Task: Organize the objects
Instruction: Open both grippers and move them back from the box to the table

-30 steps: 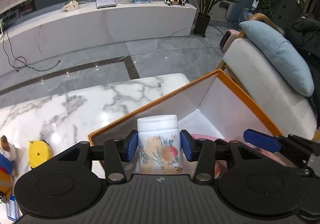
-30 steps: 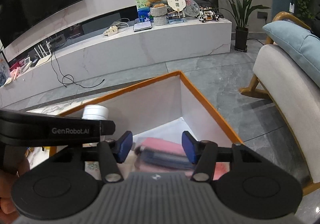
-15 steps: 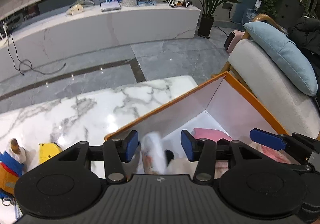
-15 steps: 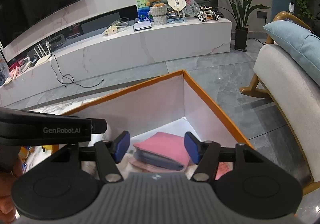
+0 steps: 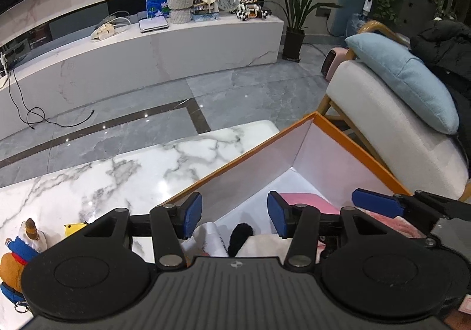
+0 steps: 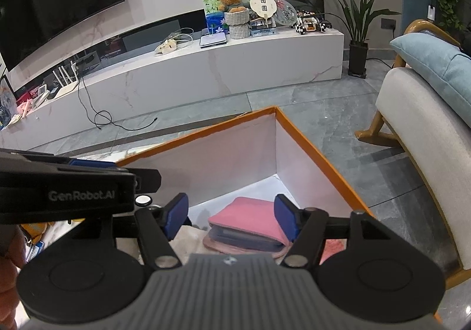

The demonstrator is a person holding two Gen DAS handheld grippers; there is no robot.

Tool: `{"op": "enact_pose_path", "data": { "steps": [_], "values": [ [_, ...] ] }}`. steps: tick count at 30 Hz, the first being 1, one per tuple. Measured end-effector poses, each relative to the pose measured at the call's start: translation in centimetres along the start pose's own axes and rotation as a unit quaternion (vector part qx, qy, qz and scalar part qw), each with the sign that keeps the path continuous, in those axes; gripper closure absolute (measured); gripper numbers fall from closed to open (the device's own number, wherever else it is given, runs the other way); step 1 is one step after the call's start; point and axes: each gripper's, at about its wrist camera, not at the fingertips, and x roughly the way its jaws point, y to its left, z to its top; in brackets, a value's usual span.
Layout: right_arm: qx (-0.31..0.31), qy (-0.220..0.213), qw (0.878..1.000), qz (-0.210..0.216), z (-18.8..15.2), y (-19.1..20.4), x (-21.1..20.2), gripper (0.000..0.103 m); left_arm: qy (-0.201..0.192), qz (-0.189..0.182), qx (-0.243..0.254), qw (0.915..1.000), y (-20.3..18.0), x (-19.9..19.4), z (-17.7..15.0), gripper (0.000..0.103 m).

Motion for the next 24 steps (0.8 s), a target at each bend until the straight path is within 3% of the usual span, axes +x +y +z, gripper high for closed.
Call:
{"op": "enact_pose_path", "data": {
  "steps": [11,24],
  "values": [
    [-0.010,-0.004,1.000,0.007,0.3,1.6,-0.6,0.036,-0.019,0.016,-0.005,0.9997,2.2,-2.7,-0.1,0.041],
    [-0.026,-0.020,0.999,0.031,0.3,6.4,-1.3,0.032,-0.023,0.025,-0.006,0.9994,4.5,-3.8,-0.5,0.041]
  ]
}}
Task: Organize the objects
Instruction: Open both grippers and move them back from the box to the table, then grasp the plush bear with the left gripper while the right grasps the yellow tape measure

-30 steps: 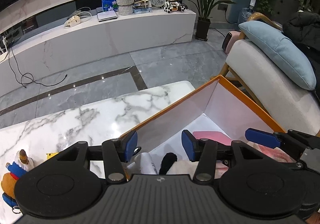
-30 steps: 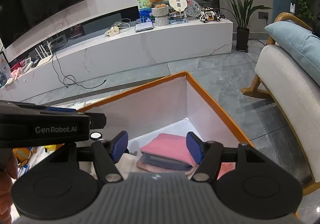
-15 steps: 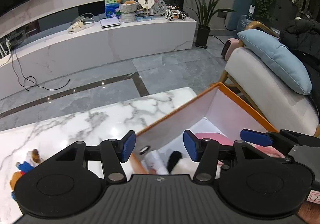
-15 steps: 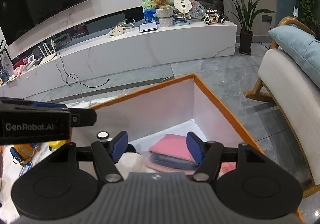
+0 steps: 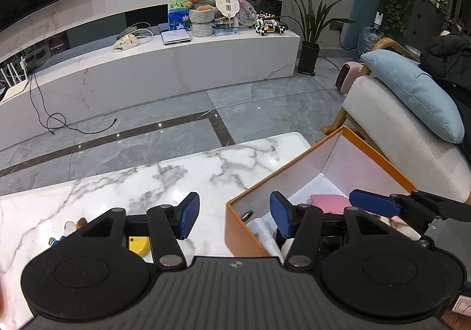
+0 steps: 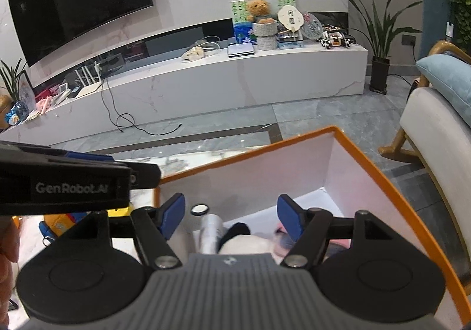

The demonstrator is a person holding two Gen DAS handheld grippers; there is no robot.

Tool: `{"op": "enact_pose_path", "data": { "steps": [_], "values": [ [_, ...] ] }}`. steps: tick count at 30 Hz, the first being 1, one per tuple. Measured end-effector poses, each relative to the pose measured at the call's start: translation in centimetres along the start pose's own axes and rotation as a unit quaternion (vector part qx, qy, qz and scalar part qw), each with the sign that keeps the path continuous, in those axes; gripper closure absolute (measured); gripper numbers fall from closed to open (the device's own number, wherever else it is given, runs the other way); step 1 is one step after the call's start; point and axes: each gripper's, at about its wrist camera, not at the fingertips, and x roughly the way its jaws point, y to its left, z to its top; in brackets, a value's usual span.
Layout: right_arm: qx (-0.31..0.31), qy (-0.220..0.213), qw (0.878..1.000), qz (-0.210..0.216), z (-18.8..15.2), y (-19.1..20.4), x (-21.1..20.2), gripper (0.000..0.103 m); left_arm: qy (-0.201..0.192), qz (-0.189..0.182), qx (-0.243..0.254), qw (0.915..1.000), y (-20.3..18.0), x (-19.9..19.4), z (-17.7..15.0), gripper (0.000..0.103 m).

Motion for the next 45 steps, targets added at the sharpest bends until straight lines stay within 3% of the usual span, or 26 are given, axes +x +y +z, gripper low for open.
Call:
{"op": "enact_pose_path", "data": {
  "steps": [20,22,31,35,39,45],
  "values": [
    [-0.053,-0.007,0.998,0.043,-1.6,9.0,2.5,0.031,0.002,0.067,-0.049,0.9965,10.3,-0.7,-3.2,0.037],
    [-0.062,-0.007,0.997,0.039,-1.9,9.9,3.0,0.021,0.003,0.075,-0.055,0.9957,11.2,-0.6,-3.6,0.035],
    [-0.088,-0.048,0.995,-0.008,-2.6,12.1,3.5,0.019,0.011,0.105,-0.092,0.9902,15.8,0.5,-6.0,0.031],
    [-0.088,-0.080,0.993,0.019,-2.5,13.4,3.4,0.019,0.025,0.106,-0.105,0.9885,17.7,1.3,-7.3,0.031],
    [-0.089,-0.071,0.993,0.044,-3.0,15.1,4.6,0.019,0.024,0.109,-0.098,0.9889,18.7,1.7,-8.1,0.031],
    [-0.088,-0.035,0.995,0.038,-4.5,16.8,7.4,0.019,0.026,0.124,-0.063,0.9899,18.9,2.6,-8.3,0.031]
  ]
}}
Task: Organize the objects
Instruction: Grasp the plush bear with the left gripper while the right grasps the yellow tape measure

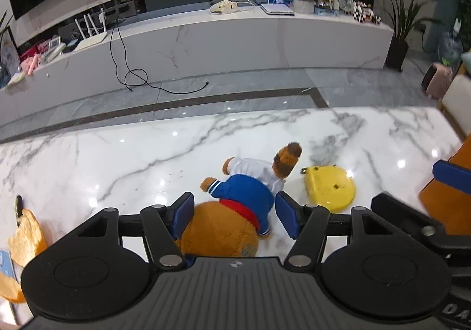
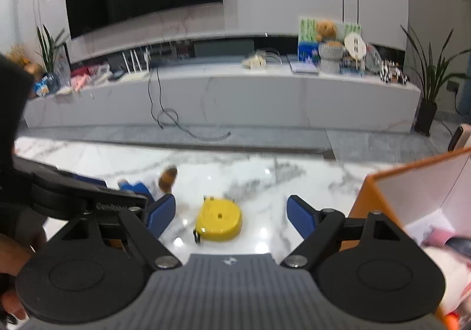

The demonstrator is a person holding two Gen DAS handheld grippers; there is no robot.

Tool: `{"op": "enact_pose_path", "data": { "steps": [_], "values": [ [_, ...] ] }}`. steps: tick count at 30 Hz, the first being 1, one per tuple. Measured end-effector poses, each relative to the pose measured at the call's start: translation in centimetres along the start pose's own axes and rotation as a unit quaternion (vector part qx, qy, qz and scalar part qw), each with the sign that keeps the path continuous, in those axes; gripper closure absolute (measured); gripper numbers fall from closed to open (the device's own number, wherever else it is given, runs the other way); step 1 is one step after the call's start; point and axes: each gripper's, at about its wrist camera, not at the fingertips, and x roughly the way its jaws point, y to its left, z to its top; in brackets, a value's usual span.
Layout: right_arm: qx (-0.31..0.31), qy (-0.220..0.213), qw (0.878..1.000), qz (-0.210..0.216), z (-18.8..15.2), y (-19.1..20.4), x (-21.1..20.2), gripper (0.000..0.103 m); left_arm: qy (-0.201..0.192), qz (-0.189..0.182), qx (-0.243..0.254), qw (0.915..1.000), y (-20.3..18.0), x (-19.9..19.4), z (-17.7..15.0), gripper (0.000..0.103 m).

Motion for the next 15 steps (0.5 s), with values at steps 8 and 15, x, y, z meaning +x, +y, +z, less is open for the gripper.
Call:
{"op": "enact_pose_path", "data": {
  "steps": [8,15],
  "values": [
    [0.016,0.037,0.999,0.006,-0.7,-0.1,3.4,0.020,0.034,-0.003,-0.009,0.9994,1.2,2.0,-0.6,0.031],
    [0.033,0.060,0.998,0.009,-1.7,0.1,5.7,0.021,0.046,-0.016,-0.028,0.9984,2.5,2.1,-1.8,0.034]
  ]
}}
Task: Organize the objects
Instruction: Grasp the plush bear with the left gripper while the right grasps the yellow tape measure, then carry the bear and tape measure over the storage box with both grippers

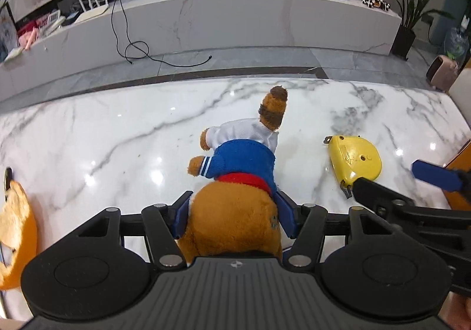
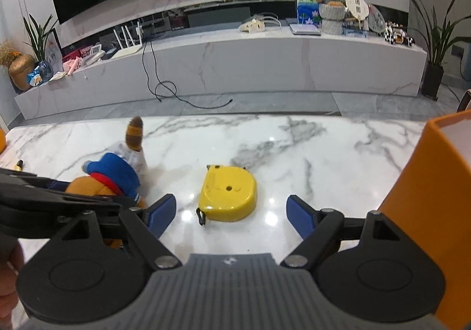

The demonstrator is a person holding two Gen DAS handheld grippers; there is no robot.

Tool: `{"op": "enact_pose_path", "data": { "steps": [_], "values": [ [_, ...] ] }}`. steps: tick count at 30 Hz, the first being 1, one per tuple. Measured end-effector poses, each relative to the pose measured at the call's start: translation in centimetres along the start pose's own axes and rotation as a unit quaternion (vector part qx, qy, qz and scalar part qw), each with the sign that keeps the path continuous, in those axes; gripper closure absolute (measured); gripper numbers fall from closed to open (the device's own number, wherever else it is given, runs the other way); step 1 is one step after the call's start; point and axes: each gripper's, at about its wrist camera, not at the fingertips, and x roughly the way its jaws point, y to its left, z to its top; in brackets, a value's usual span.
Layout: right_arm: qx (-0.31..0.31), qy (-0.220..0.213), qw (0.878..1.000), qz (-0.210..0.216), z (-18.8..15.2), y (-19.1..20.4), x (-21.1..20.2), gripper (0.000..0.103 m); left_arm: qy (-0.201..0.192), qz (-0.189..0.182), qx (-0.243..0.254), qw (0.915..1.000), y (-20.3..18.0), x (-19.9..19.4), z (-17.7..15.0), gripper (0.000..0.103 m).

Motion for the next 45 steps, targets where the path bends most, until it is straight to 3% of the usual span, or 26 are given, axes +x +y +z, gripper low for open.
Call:
{"op": "enact_pose_path", "data": {
  "steps": [2,14,20,27,37,45],
  "values": [
    [0.006,0.005,1.000,0.001,-0.1,0.0,0.5,0.025,0.003,0.001,-0.002,1.0000,0.2,-0.1,0.0,0.035],
    [0.038,0.005,0.999,-0.001,-0.4,-0.6,3.0,0.026,0.021,0.015,0.015,0.9996,0.2,0.2,-1.6,0.031],
    [0.000,-0.008,1.000,-0.009,-0.7,0.2,3.3,0.049,0.015,0.008,0.003,0.9998,0.7,0.2,-2.0,0.031],
    [-0.004,0.004,1.000,-0.001,-0.9,0.0,2.5,0.050,0.018,-0.005,-0.002,0.9998,0.4,-0.7,-3.1,0.032],
    [-0.017,0.059,0.998,-0.007,-2.9,-0.8,-1.3,0.050,0.021,-0.011,-0.009,0.9997,-1.9,-4.2,-8.0,0.032],
    [-0.064,0.121,0.990,0.022,-7.0,-1.3,-6.9,0.050,0.042,-0.026,0.009,0.9987,-4.6,-8.5,-13.4,0.032]
  ]
}}
